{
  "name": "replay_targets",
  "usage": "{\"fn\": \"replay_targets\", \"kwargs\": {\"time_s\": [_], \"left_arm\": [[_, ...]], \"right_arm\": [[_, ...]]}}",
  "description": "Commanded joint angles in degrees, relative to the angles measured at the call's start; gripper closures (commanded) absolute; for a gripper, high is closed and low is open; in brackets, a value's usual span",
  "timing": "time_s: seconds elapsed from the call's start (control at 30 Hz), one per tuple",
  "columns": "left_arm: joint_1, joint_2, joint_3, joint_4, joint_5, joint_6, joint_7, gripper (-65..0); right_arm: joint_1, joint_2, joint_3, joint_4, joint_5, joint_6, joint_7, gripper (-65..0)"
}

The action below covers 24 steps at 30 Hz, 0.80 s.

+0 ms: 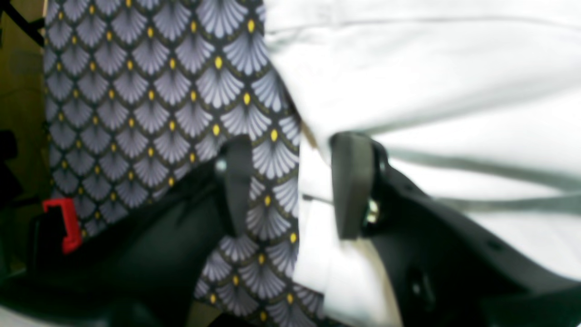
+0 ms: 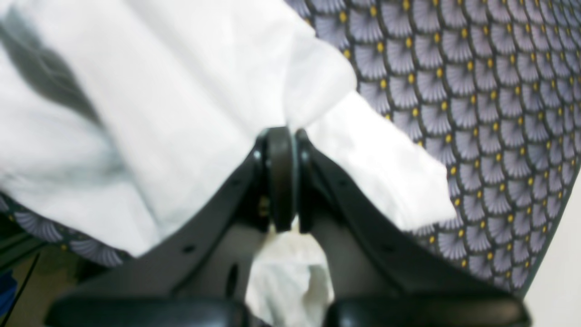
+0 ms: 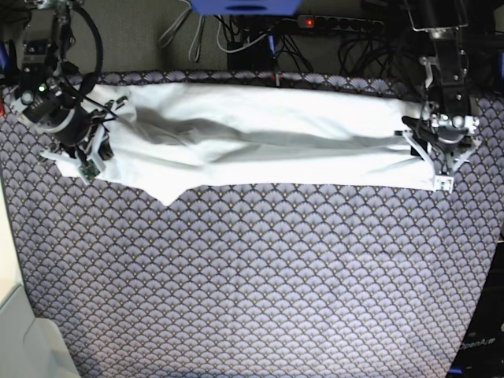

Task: Fold the T-shirt properly
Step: 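Pull the grasped shirt end inward with the right gripper, then move the right gripper back to the shirt corner and hold it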

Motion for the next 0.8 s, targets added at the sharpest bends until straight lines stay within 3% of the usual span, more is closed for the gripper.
{"fn": "replay_targets", "kwargs": {"time_s": [0.0,0.77], "left_arm": [[-0.7,-0.7,-0.3,-0.2,0.5,0.3,0.2,-28.4],[-0.8,-0.8,-0.3,-1.7,0.6,0.3,-3.2,-28.4]], "right_arm": [[0.3,0.7,0.9,1.1,0.1,-0.1,0.7,0.0],[-1.4,-1.0,4.0,-3.6,0.1,-0.1,0.8,0.0]]}}
